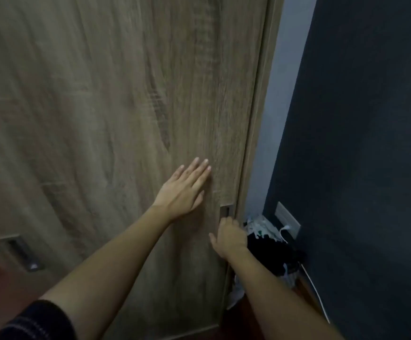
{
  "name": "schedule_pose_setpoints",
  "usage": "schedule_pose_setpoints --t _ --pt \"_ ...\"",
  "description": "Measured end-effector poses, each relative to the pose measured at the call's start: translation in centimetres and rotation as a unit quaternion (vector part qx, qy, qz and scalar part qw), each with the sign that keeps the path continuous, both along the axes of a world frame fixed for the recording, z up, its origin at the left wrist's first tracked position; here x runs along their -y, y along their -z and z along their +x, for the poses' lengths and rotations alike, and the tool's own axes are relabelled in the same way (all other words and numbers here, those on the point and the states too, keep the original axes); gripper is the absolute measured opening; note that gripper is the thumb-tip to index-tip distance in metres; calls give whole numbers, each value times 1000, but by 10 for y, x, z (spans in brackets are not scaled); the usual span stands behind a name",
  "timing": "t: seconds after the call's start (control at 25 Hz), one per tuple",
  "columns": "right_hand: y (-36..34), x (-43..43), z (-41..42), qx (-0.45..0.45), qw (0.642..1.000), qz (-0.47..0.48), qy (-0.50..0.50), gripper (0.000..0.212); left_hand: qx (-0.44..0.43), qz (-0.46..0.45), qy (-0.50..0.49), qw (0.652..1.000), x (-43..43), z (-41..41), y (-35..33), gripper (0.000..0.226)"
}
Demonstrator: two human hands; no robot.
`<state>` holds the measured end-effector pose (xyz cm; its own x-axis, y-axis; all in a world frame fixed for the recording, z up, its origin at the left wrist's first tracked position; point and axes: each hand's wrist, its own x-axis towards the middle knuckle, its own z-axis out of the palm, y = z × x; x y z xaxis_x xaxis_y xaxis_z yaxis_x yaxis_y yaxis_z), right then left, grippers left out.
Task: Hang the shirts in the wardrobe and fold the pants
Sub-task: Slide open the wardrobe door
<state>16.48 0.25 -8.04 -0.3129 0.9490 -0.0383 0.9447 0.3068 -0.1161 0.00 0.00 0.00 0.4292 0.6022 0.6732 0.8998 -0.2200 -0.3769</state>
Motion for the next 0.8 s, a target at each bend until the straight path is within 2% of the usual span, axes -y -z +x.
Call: schedule_pose_setpoints --t 0.16,0.24,0.36,0.44,0.8 --pt "27 -20 0 -44 998 -46 23 69 -59 38 -30 997 -31 9 29 63" --pt "38 -28 0 -104 993 -53 21 64 -69 68 -48 994 -43 4 38 65" --pt "54 -32 -2 -224 974 -2 33 46 -110 120 -62 985 -51 -6 47 64" --pt "60 -31 -10 -283 957 41 44 43 -108 148 -54 982 -52 -7 47 63" --pt "61 -12 -59 -298 948 78 74 37 -127 178 -70 973 -32 -47 45 65"
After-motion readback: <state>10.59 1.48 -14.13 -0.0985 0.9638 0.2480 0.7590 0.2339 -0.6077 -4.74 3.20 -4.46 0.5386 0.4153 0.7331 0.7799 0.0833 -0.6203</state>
